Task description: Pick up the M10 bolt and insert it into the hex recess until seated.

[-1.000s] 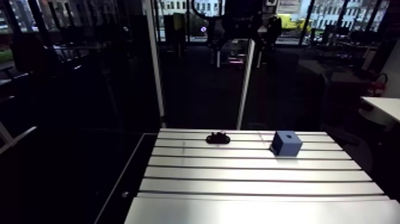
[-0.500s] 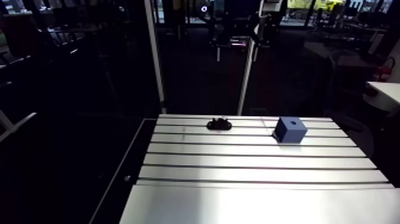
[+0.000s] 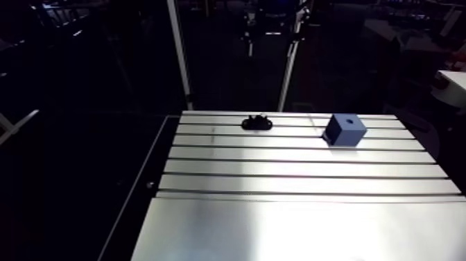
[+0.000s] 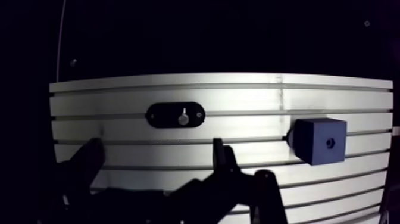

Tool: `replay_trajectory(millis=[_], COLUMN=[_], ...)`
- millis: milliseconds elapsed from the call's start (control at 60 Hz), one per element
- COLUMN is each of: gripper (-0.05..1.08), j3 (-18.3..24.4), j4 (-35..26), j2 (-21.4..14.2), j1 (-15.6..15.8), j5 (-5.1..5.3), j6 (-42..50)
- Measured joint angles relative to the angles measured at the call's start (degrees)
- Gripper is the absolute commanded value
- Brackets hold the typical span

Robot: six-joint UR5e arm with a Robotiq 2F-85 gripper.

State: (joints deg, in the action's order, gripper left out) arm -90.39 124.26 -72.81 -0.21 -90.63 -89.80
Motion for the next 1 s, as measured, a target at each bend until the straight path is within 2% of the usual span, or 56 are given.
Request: replay_trajectory(millis=[150, 300, 433, 750, 833, 950, 1000], gripper=[0.01, 0.01, 0.01, 0.02, 0.06, 0.19, 0.21], j3=[-1.29, -2.64, -3.38, -4.63, -4.83, -5.03, -5.08], j4=[3.66, 5.54, 6.68, 9.26, 9.94, 10.55, 10.69], j2=[1.25, 2.29, 3.39, 6.19, 6.92, 7.91, 8.24], j1=[-0.55, -0.97, -1.12, -1.08, -1.06, -1.08, -1.11], j5=[1.39, 1.79, 1.73, 0.82, 0.69, 0.65, 0.67], j6=[-1.09, -1.76, -1.93, -2.20, -2.50, -2.86, -2.97])
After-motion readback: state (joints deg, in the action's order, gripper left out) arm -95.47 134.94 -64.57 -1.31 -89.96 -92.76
